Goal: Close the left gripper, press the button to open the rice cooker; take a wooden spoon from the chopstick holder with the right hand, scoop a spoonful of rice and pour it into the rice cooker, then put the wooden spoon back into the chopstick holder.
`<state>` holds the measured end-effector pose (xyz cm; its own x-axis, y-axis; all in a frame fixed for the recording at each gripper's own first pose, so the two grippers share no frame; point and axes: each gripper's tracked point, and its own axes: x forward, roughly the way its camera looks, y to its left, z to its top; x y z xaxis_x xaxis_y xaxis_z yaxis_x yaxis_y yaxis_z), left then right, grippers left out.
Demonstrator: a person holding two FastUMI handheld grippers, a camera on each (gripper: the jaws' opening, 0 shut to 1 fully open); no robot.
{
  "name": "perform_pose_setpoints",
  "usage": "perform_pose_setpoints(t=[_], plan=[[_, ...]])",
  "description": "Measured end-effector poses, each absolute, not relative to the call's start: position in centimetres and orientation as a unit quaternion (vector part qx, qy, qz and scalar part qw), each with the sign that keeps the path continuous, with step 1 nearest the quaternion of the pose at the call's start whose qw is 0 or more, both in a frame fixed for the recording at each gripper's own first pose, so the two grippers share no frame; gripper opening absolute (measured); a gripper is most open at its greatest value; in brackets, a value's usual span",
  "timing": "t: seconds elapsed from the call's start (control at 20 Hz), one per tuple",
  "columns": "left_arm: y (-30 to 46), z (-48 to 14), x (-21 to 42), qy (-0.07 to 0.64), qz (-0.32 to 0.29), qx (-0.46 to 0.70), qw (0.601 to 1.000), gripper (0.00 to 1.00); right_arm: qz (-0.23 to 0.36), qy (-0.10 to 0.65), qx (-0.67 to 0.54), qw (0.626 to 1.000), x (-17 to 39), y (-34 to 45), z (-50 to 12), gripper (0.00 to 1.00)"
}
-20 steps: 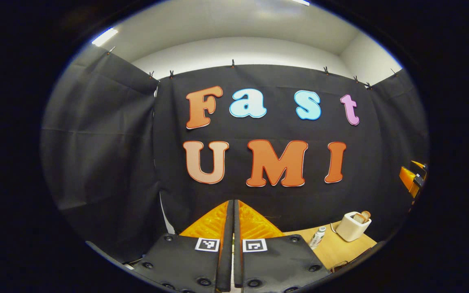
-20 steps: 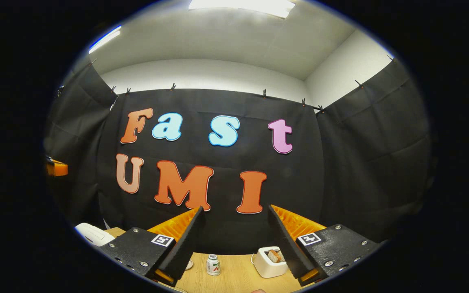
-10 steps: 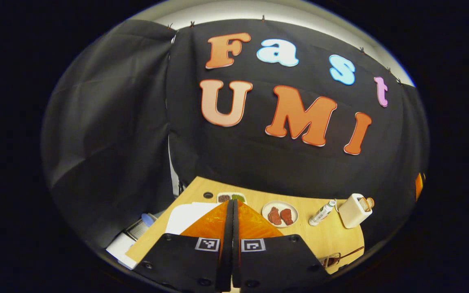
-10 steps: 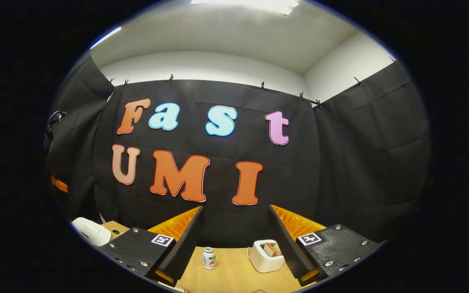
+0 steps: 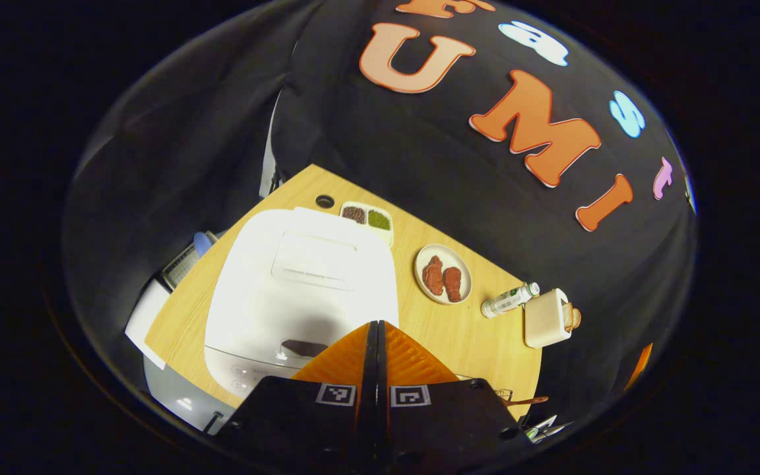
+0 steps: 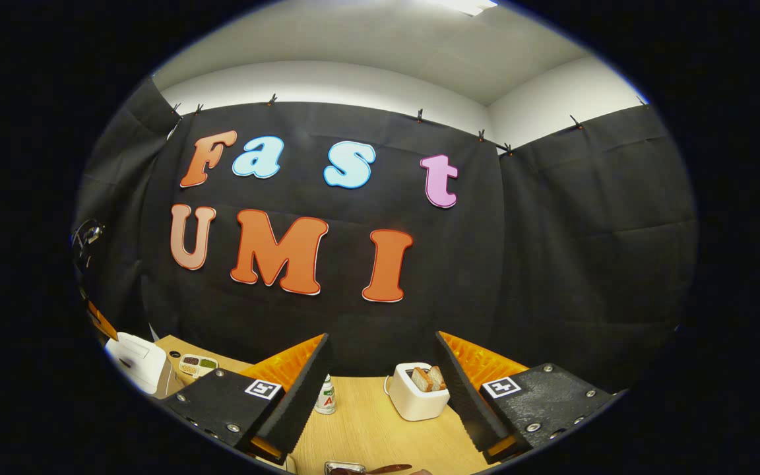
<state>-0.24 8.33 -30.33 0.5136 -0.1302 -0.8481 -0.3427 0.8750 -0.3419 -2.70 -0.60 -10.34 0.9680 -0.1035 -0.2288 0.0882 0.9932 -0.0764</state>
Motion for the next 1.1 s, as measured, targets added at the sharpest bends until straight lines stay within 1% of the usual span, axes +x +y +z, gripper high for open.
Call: perform_pose_setpoints(t=[0.2,0.4,0.5,0.6,0.9,1.1], plan=[[9.5,-34.7,-1.8,0.545,0.075,-0.267,0.791,0.06,-0.048,0.140,-0.035,0.988,-3.4,0.1,-11.9,0.95],[10.6,-37.0,-2.6,0.572,0.085,-0.281,0.766,0.06,-0.046,0.156,-0.042,0.986,-4.1,0.8,-13.1,0.95],[10.6,-37.3,-2.0,0.566,0.083,-0.290,0.767,0.06,-0.044,0.165,-0.045,0.984,-4.2,1.1,-13.6,0.95],[10.7,-37.7,-2.9,0.575,0.078,-0.273,0.767,0.06,-0.041,0.172,-0.042,0.983,-4.3,1.6,-14.1,0.95],[11.0,-37.7,-3.3,0.562,0.050,-0.233,0.792,0.06,-0.024,0.194,-0.011,0.981,-3.6,3.4,-16.0,0.95],[10.9,-36.8,-2.7,0.541,0.063,-0.253,0.800,0.06,-0.015,0.206,-0.012,0.978,-3.4,3.3,-17.2,0.95]])
